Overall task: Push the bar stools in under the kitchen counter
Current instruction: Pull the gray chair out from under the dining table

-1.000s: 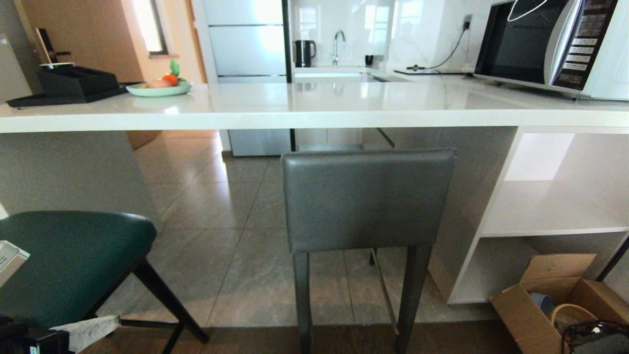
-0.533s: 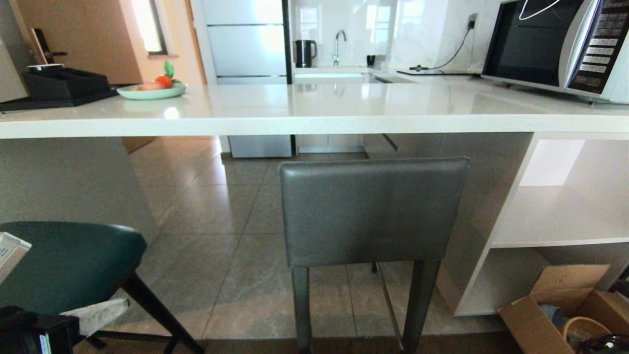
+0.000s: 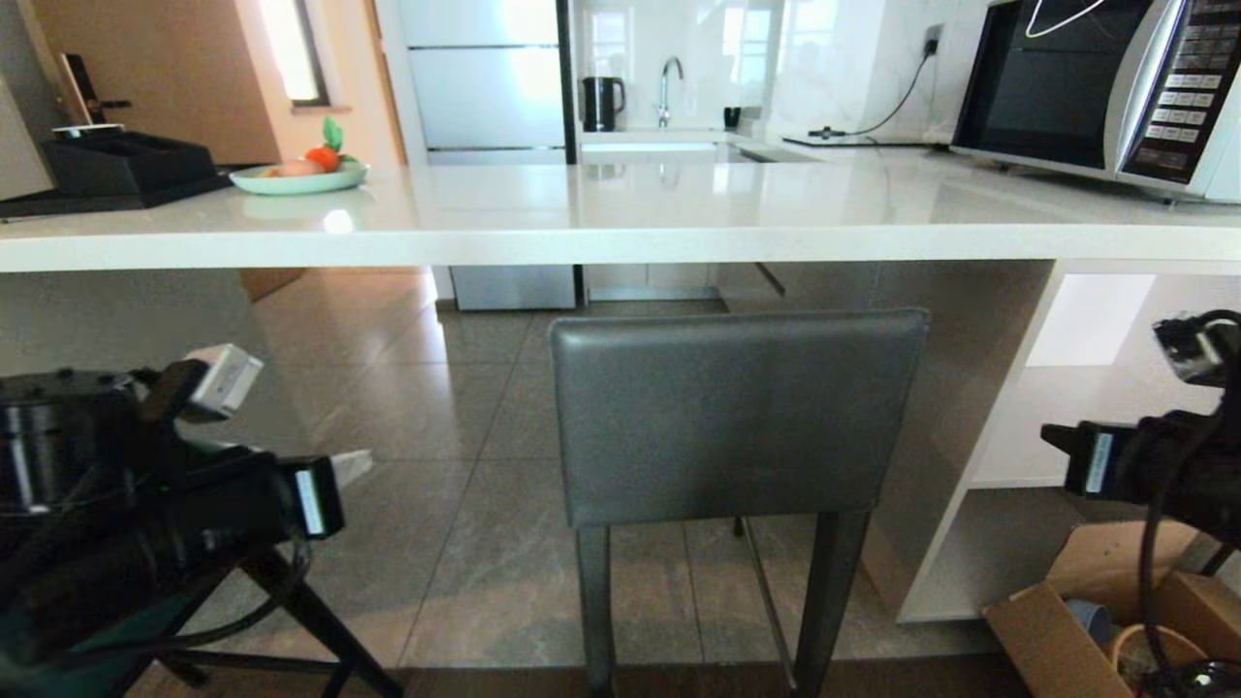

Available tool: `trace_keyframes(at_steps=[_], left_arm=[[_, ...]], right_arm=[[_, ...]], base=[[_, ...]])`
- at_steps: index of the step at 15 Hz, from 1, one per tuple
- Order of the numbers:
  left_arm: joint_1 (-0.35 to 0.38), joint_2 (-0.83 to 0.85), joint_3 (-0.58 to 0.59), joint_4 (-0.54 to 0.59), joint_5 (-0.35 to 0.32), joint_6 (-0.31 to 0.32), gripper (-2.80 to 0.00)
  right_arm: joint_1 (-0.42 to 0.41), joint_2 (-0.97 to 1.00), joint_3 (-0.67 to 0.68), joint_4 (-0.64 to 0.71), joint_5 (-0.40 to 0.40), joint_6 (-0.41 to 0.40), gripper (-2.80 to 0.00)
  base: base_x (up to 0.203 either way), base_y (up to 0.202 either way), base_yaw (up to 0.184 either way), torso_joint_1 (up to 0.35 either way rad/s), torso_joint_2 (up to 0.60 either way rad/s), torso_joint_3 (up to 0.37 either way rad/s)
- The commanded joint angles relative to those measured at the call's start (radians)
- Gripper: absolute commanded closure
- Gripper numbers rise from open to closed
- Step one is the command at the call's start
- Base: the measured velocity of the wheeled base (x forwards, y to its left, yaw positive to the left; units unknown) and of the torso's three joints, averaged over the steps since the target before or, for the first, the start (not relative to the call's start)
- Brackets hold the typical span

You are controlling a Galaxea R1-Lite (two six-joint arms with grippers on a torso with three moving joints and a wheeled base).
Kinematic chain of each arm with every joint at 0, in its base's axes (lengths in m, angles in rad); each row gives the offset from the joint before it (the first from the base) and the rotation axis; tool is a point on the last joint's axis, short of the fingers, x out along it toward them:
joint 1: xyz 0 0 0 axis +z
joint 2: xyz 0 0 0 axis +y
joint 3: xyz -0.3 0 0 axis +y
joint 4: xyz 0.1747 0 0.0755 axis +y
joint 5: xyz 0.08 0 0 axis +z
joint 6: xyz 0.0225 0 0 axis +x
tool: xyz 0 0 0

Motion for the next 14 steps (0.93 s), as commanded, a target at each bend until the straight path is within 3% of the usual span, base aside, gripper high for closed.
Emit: trace_keyframes(at_steps=[1,2,6,11,14], left_arm=[[-0.029,0.257,-0.071,-0.163,0.007,-0.008,0.00],[-0.057,0.308,-0.120,-0.193,0.021,-0.010,0.00],[-0.199,0.455,-0.231,-0.239,0.178,-0.013,0.00],[-0.194,0.532,-0.238,-0.312,0.190,-0.011,0.00],[-0.194,0.617,-0.281,-0.395,0.207,-0.009,0.00]], right_arm=[[0.000,0.235,-0.071,-0.138,0.011,-0.021,0.00],[-0.001,0.281,-0.100,-0.164,0.024,-0.030,0.00],[-0.010,0.445,-0.210,-0.197,0.137,-0.037,0.00],[-0.012,0.602,-0.307,-0.309,0.150,-0.036,0.00],[-0.039,0.617,-0.321,-0.320,0.247,-0.016,0.00]], base=[[0.000,0.000,0.000,0.000,0.00,0.000],[0.000,0.000,0.000,0.000,0.00,0.000],[0.000,0.000,0.000,0.000,0.00,0.000],[0.000,0.000,0.000,0.000,0.00,0.000],[0.000,0.000,0.000,0.000,0.00,0.000]])
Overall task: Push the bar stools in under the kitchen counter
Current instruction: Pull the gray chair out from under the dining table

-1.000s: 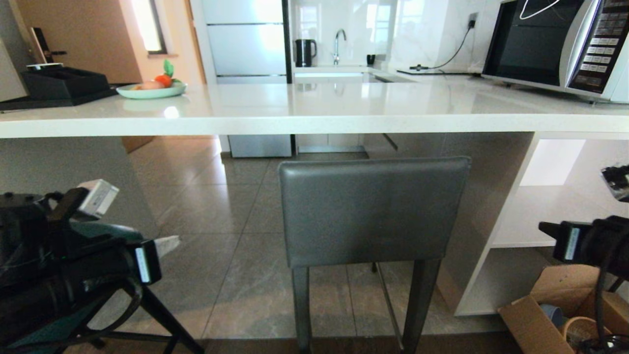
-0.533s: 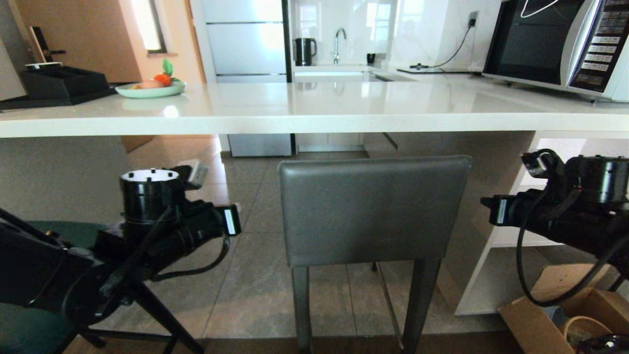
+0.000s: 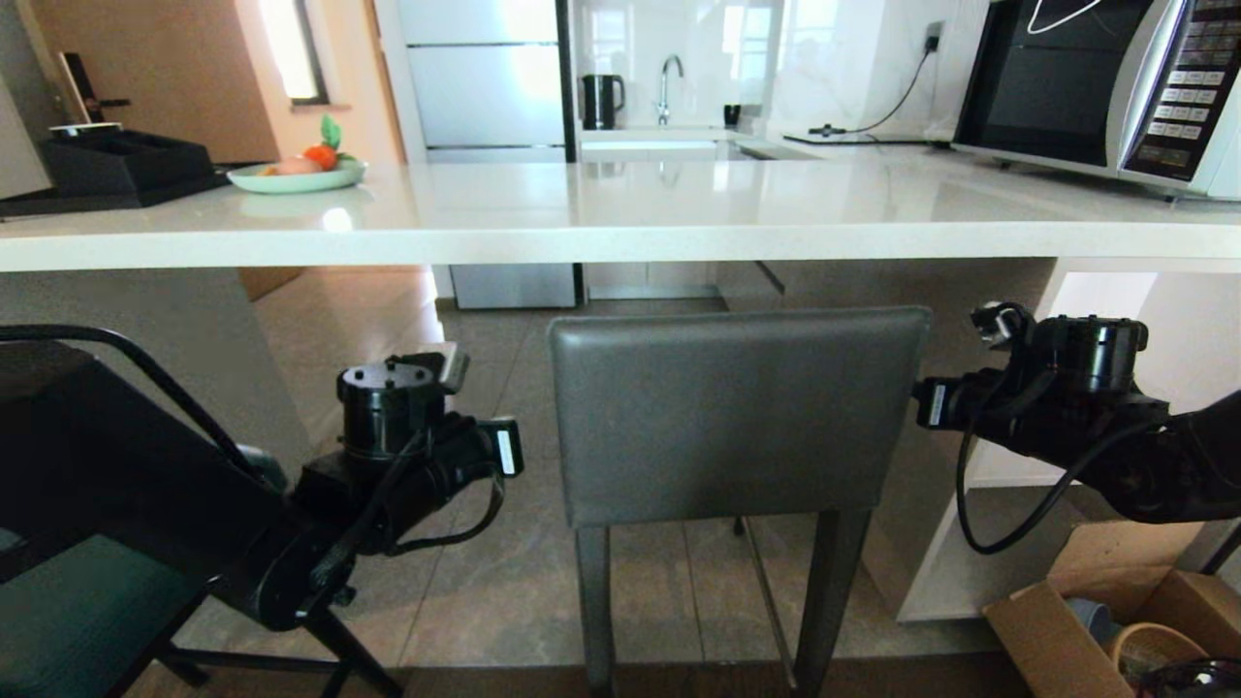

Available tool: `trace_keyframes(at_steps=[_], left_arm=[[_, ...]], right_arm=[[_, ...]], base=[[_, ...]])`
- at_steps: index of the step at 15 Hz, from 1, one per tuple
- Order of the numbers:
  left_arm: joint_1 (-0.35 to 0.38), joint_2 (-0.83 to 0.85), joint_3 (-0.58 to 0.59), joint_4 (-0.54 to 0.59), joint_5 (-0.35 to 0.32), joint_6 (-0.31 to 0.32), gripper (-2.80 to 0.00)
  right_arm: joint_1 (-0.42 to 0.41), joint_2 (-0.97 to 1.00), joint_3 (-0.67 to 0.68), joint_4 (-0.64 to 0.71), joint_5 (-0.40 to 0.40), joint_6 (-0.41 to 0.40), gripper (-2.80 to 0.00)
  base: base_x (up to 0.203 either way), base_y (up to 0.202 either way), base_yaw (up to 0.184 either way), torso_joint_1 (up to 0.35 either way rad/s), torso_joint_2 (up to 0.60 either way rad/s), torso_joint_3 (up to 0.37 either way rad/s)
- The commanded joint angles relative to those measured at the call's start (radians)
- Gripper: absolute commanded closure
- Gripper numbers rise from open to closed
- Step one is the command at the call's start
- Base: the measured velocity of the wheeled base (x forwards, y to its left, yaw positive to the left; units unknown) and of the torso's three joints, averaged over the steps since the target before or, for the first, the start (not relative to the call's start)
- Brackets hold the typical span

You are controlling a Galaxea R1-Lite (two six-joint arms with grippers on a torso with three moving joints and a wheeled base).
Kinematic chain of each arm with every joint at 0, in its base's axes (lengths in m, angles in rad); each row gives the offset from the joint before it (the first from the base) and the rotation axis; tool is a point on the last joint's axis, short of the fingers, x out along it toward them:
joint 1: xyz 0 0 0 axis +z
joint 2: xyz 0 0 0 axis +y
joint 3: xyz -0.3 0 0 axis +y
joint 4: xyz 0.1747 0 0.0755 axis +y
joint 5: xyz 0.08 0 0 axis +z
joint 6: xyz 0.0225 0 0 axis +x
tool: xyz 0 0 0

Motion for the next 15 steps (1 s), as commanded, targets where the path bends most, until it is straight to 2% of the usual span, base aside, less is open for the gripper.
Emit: trace_keyframes(at_steps=[1,7,15], left_arm=[[-0.008,0.066,-0.046,-0.026,0.018,0.001,0.00],[-0.026,0.111,-0.137,-0.008,0.039,0.003,0.00],[-0.061,0.142,-0.226,0.048,0.055,0.003,0.00]], right_arm=[[-0.013,0.033,-0.012,-0.006,0.056,0.002,0.00],[-0.008,0.086,-0.039,-0.058,0.119,-0.006,0.00],[0.040,0.038,-0.017,-0.058,0.120,-0.007,0.00]], base=[[0.000,0.000,0.000,0.000,0.00,0.000],[0.000,0.000,0.000,0.000,0.00,0.000],[0.000,0.000,0.000,0.000,0.00,0.000]])
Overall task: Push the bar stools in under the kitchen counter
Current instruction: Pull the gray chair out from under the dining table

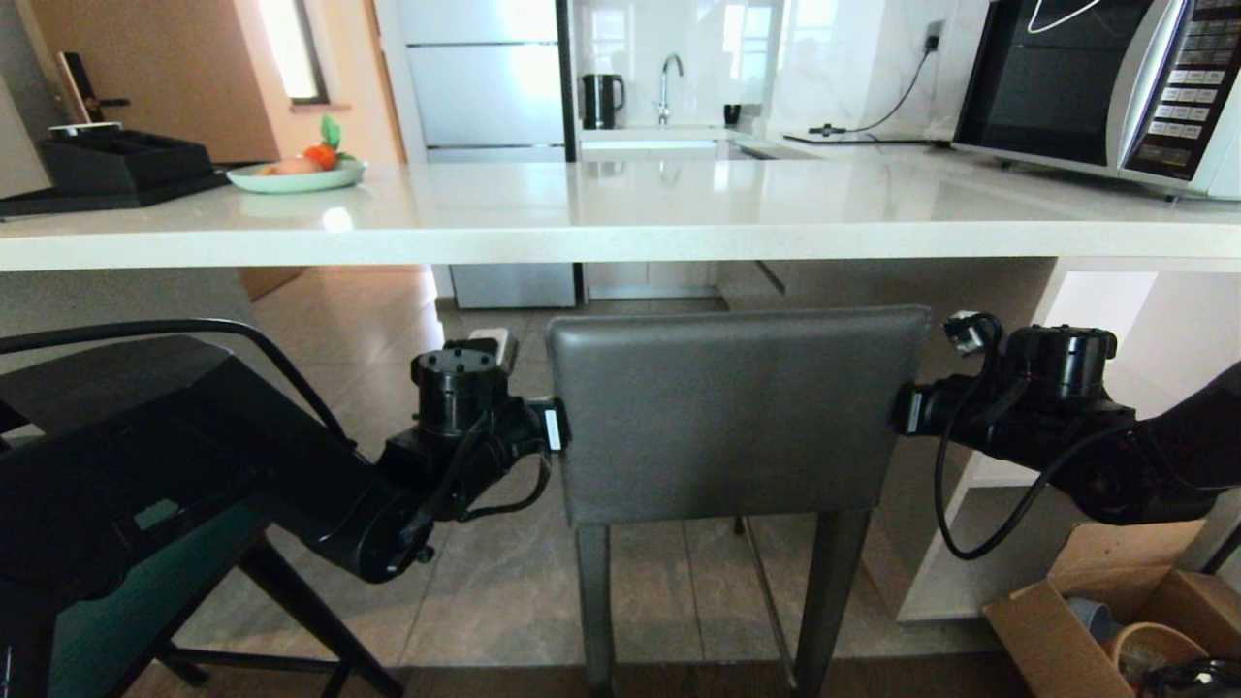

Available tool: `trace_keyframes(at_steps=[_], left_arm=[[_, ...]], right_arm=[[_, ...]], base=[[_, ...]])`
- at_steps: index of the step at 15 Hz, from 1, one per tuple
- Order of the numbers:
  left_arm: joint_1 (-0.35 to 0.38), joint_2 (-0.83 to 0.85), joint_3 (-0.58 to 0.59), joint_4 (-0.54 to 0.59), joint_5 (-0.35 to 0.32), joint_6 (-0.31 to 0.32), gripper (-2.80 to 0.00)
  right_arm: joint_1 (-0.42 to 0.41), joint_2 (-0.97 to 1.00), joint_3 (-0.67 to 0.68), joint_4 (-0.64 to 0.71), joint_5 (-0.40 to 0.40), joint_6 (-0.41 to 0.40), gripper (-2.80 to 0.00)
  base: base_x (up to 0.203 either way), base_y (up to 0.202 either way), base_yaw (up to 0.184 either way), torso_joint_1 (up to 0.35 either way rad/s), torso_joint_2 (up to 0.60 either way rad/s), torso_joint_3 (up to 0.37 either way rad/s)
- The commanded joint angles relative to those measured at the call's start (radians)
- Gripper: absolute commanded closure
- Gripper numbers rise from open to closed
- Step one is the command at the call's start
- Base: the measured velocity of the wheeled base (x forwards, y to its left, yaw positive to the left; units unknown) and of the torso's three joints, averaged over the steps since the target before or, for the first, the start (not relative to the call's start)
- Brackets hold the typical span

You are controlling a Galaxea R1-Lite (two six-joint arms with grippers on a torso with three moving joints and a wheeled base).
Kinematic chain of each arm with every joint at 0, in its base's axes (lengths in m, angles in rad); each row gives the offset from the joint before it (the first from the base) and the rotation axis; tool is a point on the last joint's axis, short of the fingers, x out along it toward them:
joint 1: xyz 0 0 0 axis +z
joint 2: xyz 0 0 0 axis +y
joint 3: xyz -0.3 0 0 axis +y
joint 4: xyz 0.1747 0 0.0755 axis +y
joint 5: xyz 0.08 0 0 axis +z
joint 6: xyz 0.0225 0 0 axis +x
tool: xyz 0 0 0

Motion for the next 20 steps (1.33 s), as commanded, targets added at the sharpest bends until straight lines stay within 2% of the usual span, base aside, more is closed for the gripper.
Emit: trace_keyframes(at_steps=[1,9,14,16,18,20], left_arm=[[-0.007,0.007,-0.021,0.011,0.007,-0.001,0.00],[0.020,-0.004,-0.009,0.008,0.010,-0.003,0.00],[0.022,-0.017,0.001,0.004,0.004,-0.001,0.00],[-0.003,-0.034,0.018,0.004,-0.002,-0.001,0.00],[-0.041,-0.063,0.058,0.004,-0.009,-0.003,0.00],[-0.081,-0.078,0.080,0.003,-0.013,-0.004,0.00]], right_arm=[[0.028,-0.035,0.020,-0.005,0.002,0.000,0.00],[0.140,-0.102,0.119,-0.006,-0.005,-0.031,0.00],[0.089,-0.090,0.110,-0.011,-0.009,-0.023,0.00],[0.086,-0.090,0.110,-0.011,-0.025,-0.022,0.00],[0.088,-0.087,0.113,-0.011,-0.076,-0.020,0.00],[0.094,-0.089,0.121,-0.011,-0.085,-0.020,0.00]], base=[[0.000,0.000,0.000,0.000,0.00,0.000],[0.000,0.000,0.000,0.000,0.00,0.000],[0.000,0.000,0.000,0.000,0.00,0.000],[0.000,0.000,0.000,0.000,0.00,0.000],[0.000,0.000,0.000,0.000,0.00,0.000],[0.000,0.000,0.000,0.000,0.00,0.000]])
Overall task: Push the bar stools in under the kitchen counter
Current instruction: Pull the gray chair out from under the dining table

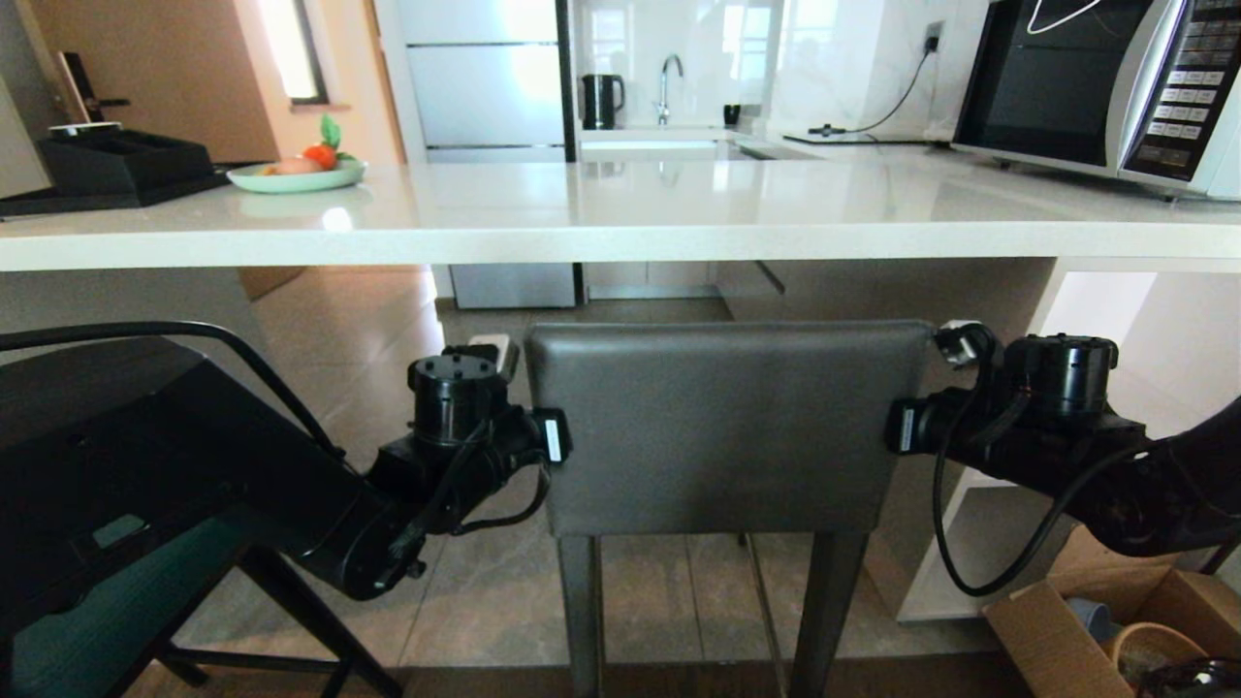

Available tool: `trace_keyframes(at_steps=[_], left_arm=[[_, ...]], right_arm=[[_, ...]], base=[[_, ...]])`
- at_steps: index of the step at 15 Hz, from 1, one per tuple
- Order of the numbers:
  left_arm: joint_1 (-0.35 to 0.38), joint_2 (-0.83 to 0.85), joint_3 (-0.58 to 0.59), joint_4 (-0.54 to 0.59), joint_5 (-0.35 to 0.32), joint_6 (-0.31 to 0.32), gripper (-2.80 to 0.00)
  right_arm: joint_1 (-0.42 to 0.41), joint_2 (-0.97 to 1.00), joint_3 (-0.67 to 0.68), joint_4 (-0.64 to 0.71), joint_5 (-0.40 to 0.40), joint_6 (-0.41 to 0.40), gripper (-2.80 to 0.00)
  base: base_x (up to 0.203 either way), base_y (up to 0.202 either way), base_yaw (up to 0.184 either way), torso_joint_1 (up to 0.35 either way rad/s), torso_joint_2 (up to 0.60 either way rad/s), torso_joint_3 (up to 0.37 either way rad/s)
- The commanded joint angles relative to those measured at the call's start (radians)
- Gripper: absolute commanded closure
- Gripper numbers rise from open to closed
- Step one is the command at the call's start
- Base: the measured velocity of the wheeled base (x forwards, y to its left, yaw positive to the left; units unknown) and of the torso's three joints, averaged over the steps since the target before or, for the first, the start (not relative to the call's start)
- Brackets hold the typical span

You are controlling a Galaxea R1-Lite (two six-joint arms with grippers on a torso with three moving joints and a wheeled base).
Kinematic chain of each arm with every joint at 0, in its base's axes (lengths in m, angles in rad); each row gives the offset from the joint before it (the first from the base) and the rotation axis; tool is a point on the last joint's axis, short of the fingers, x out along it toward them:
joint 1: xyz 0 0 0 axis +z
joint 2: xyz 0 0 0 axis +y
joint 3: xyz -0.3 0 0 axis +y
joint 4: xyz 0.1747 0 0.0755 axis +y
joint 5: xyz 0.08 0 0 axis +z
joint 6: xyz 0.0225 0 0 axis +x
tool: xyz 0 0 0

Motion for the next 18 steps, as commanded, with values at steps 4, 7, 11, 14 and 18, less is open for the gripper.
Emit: trace_keyframes(at_steps=[4,7,11,14,18], left_arm=[[-0.021,-0.020,0.033,-0.007,0.004,0.032,0.00],[-0.004,-0.021,0.041,-0.007,0.007,0.036,0.00],[0.012,-0.018,0.041,-0.007,0.006,0.039,0.00],[0.013,-0.020,0.041,-0.007,0.007,0.039,0.00],[0.015,-0.018,0.041,-0.008,0.009,0.070,0.00]], right_arm=[[0.030,-0.004,0.007,-0.002,-0.020,0.001,0.00],[0.049,-0.004,0.016,-0.003,-0.027,0.003,0.00],[0.067,-0.005,0.016,-0.003,-0.029,0.003,0.00],[0.067,-0.002,0.018,-0.003,-0.029,0.007,0.00],[0.066,-0.004,0.016,-0.003,-0.029,0.009,0.00]], base=[[0.000,0.000,0.000,0.000,0.00,0.000],[0.000,0.000,0.000,0.000,0.00,0.000],[0.000,0.000,0.000,0.000,0.00,0.000],[0.000,0.000,0.000,0.000,0.00,0.000],[0.000,0.000,0.000,0.000,0.00,0.000]])
